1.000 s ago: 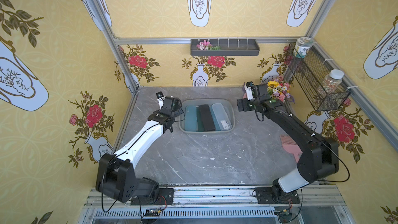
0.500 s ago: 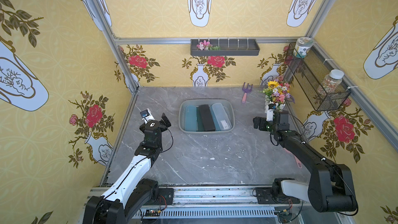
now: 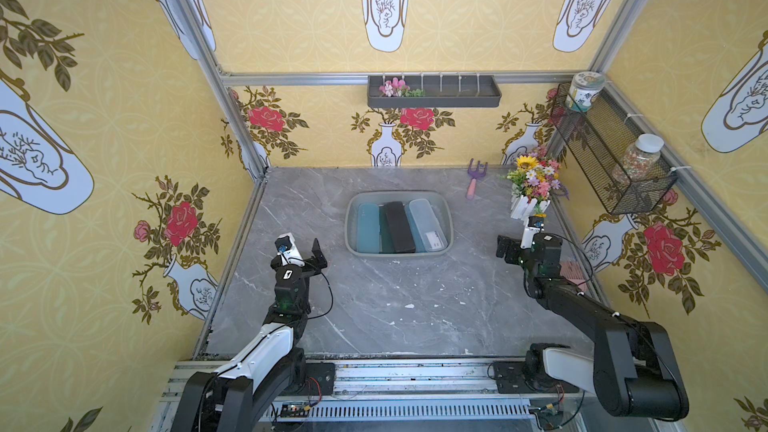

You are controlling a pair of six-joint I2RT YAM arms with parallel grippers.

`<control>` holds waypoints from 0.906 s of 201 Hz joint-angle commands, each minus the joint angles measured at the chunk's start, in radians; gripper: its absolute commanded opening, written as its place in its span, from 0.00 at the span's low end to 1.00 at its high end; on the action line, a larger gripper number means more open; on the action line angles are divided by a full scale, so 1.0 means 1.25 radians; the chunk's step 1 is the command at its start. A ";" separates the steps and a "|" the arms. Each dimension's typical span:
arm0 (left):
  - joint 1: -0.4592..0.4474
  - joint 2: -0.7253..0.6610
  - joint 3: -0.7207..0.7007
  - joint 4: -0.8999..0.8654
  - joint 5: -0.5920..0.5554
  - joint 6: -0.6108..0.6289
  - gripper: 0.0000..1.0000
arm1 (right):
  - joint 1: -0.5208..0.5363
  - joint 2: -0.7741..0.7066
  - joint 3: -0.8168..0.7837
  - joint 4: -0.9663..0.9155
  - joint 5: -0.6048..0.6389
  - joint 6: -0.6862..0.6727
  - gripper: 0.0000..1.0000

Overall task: Put the pencil case into the storage box
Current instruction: Reset both arms

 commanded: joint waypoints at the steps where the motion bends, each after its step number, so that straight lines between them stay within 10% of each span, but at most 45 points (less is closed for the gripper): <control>1: 0.026 0.052 -0.006 0.109 0.054 0.030 0.93 | 0.003 0.047 -0.023 0.128 0.042 -0.026 0.97; 86: 0.198 0.300 -0.025 0.371 0.313 0.021 0.82 | 0.068 0.141 -0.068 0.283 0.110 -0.070 0.97; 124: 0.198 0.303 -0.020 0.360 0.316 0.025 1.00 | 0.081 0.172 -0.111 0.383 0.127 -0.074 0.97; 182: 0.197 0.301 -0.018 0.360 0.298 0.015 1.00 | 0.103 0.169 -0.122 0.408 0.134 -0.092 0.97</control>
